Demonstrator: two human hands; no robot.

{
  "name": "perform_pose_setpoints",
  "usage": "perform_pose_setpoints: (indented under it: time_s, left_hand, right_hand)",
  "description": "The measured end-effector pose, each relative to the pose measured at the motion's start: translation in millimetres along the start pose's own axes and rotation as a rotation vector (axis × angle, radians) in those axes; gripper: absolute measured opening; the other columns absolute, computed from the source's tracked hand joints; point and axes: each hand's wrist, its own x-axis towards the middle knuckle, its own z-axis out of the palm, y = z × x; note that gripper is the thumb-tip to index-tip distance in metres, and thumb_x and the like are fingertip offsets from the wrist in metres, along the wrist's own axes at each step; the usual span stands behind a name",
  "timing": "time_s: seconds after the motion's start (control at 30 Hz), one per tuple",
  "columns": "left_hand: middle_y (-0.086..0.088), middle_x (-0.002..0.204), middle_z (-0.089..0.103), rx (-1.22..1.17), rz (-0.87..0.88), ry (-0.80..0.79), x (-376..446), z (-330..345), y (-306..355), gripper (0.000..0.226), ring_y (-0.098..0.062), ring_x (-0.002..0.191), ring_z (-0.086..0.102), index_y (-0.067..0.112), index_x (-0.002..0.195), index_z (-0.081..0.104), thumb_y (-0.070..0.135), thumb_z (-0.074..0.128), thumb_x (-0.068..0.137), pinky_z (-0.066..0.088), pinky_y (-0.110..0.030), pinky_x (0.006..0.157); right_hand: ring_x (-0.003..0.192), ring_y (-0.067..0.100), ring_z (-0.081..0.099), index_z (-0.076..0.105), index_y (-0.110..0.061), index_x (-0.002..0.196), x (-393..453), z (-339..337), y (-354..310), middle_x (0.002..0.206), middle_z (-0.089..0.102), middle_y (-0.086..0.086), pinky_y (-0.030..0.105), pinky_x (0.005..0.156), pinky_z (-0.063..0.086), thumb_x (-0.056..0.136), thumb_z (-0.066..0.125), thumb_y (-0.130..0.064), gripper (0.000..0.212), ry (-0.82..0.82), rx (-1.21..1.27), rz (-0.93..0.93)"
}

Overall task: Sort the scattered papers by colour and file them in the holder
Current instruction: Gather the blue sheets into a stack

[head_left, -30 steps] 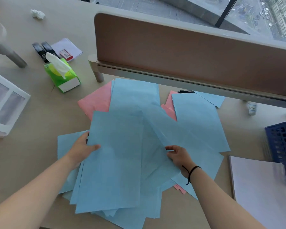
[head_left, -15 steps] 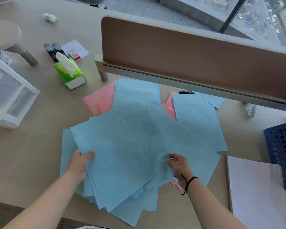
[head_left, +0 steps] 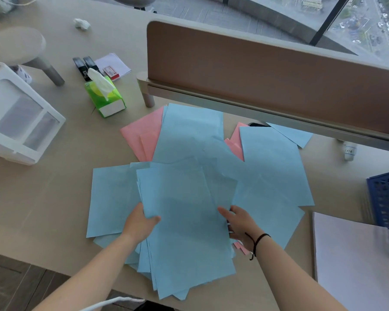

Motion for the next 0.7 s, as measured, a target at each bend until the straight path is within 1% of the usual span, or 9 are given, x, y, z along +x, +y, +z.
perform_pose_setpoints:
  time_s: [0.07, 0.13, 0.2, 0.27, 0.37, 0.5, 0.57, 0.63, 0.7]
  left_hand:
    - [0.01, 0.109, 0.071, 0.006, 0.006, -0.019, 0, 6, 1, 0.047, -0.013, 0.102, 0.067, 0.027, 0.115, 0.06, 0.036, 0.076, 0.071, 0.053, -0.04, 0.096]
    - [0.01, 0.109, 0.069, 0.014, -0.001, -0.022, -3, 10, 8, 0.041, -0.013, 0.102, 0.065, 0.025, 0.116, 0.057, 0.029, 0.074, 0.079, 0.051, -0.037, 0.095]
    - [0.006, 0.108, 0.068, 0.011, -0.016, -0.013, -3, 11, 12, 0.032, -0.015, 0.101, 0.064, 0.022, 0.112, 0.059, 0.025, 0.071, 0.084, 0.052, -0.034, 0.091]
    - [0.001, 0.108, 0.068, 0.032, -0.003, 0.016, -1, 7, 14, 0.029, -0.018, 0.103, 0.064, 0.023, 0.105, 0.063, 0.03, 0.073, 0.078, 0.053, -0.037, 0.092]
    - [-0.001, 0.11, 0.063, 0.059, 0.007, 0.105, 4, 1, 12, 0.046, -0.024, 0.111, 0.058, 0.024, 0.099, 0.064, 0.045, 0.076, 0.06, 0.051, -0.044, 0.097]
    - [0.0, 0.13, 0.052, -0.131, 0.005, 0.113, 4, -2, 22, 0.087, -0.021, 0.123, 0.051, 0.019, 0.134, 0.045, 0.035, 0.09, 0.061, 0.044, -0.043, 0.106]
    - [0.002, 0.135, 0.05, -0.231, 0.006, 0.091, 4, -2, 28, 0.089, -0.018, 0.122, 0.051, 0.021, 0.14, 0.039, 0.031, 0.089, 0.067, 0.044, -0.038, 0.105]
    - [-0.001, 0.142, 0.045, -0.17, 0.026, 0.172, 4, -3, 34, 0.093, -0.02, 0.13, 0.045, 0.02, 0.144, 0.036, 0.042, 0.086, 0.068, 0.038, -0.039, 0.111]
    - [-0.006, 0.15, 0.037, -0.138, 0.029, 0.258, 7, -8, 38, 0.093, -0.024, 0.14, 0.036, 0.018, 0.15, 0.03, 0.044, 0.081, 0.076, 0.032, -0.041, 0.115]
  right_hand:
    - [0.088, 0.031, 0.074, 0.063, -0.014, 0.112, 1, 13, -2, 0.104, 0.075, 0.015, 0.049, 0.082, 0.061, 0.083, 0.076, -0.018, 0.032, 0.041, -0.078, -0.05]
    - [0.086, 0.036, 0.073, 0.063, -0.015, 0.107, -4, 23, -4, 0.098, 0.075, 0.018, 0.057, 0.078, 0.06, 0.08, 0.069, -0.002, 0.03, 0.047, -0.069, -0.083]
    - [0.087, 0.042, 0.073, 0.066, -0.019, 0.102, -9, 26, -6, 0.095, 0.076, 0.018, 0.058, 0.075, 0.06, 0.081, 0.059, 0.005, 0.032, 0.028, -0.035, -0.112]
    - [0.088, 0.043, 0.073, 0.07, -0.021, 0.1, -15, 22, -7, 0.093, 0.077, 0.017, 0.058, 0.077, 0.06, 0.083, 0.055, 0.008, 0.037, 0.01, -0.008, -0.143]
    - [0.081, 0.035, 0.074, 0.072, -0.019, 0.104, -21, 11, -7, 0.093, 0.078, 0.016, 0.057, 0.081, 0.059, 0.086, 0.051, 0.012, 0.041, -0.021, 0.055, -0.163]
    - [0.085, 0.034, 0.073, 0.068, -0.012, 0.114, -31, -5, -10, 0.105, 0.075, 0.02, 0.048, 0.08, 0.061, 0.091, 0.051, 0.013, 0.039, -0.12, 0.206, -0.128]
    - [0.083, 0.033, 0.073, 0.067, -0.011, 0.115, -34, -11, -13, 0.105, 0.075, 0.02, 0.046, 0.076, 0.062, 0.091, 0.051, 0.013, 0.038, -0.126, 0.242, -0.114]
    - [0.082, 0.033, 0.074, 0.067, -0.011, 0.116, -36, -16, -16, 0.105, 0.075, 0.02, 0.046, 0.076, 0.062, 0.092, 0.05, 0.013, 0.037, -0.117, 0.268, -0.108]
    - [0.08, 0.032, 0.074, 0.067, -0.012, 0.114, -37, -23, -18, 0.101, 0.077, 0.018, 0.045, 0.074, 0.062, 0.093, 0.05, 0.012, 0.036, -0.105, 0.292, -0.105]
